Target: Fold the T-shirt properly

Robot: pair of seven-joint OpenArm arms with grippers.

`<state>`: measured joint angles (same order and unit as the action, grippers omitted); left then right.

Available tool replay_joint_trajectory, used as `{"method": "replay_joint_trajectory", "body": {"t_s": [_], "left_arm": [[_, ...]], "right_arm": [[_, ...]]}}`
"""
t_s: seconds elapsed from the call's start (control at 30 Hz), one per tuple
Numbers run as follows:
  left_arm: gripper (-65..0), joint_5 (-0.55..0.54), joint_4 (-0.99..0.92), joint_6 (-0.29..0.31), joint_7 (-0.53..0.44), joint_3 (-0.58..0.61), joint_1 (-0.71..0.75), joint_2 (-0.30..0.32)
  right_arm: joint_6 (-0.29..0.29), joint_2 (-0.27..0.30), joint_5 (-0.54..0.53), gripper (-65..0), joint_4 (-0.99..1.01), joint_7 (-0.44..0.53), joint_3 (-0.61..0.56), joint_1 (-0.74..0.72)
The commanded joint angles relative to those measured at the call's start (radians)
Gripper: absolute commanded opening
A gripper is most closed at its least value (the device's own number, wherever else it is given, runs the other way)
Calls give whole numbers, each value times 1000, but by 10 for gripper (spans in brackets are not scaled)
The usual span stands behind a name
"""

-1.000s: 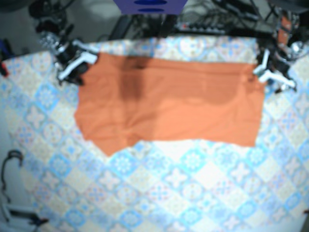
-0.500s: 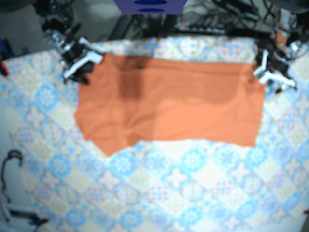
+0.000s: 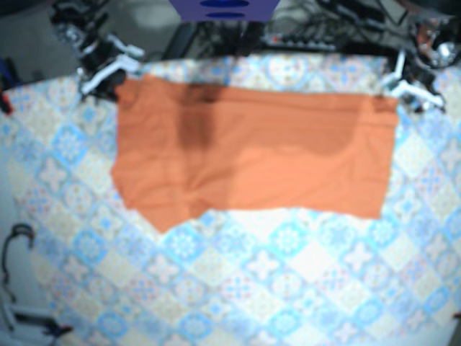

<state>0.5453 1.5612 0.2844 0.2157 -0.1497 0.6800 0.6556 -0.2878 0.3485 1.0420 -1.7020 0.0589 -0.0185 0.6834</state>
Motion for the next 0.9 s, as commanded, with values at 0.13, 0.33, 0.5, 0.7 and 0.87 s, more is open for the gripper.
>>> {"method": "replay_joint_trajectory", "body": {"t_s": [0.13, 0.33, 0.5, 0.7, 0.87], "left_arm": [[-236, 2, 75, -14, -2, -8, 62, 17], [-236, 2, 124, -14, 3, -8, 85, 16], [-236, 2, 121, -14, 3, -8, 82, 16], [-236, 2, 101, -14, 3, -6, 82, 14], [-236, 2, 64, -14, 3, 6, 76, 14]], "right_arm": [[12, 11, -4, -358, -17, 3, 7, 35], [12, 11, -4, -411, -17, 3, 7, 46], [12, 11, -4, -410, -14, 3, -1, 46], [12, 11, -4, -410, 12, 2, -2, 42], [12, 11, -4, -410, 61, 2, -2, 40]]}}
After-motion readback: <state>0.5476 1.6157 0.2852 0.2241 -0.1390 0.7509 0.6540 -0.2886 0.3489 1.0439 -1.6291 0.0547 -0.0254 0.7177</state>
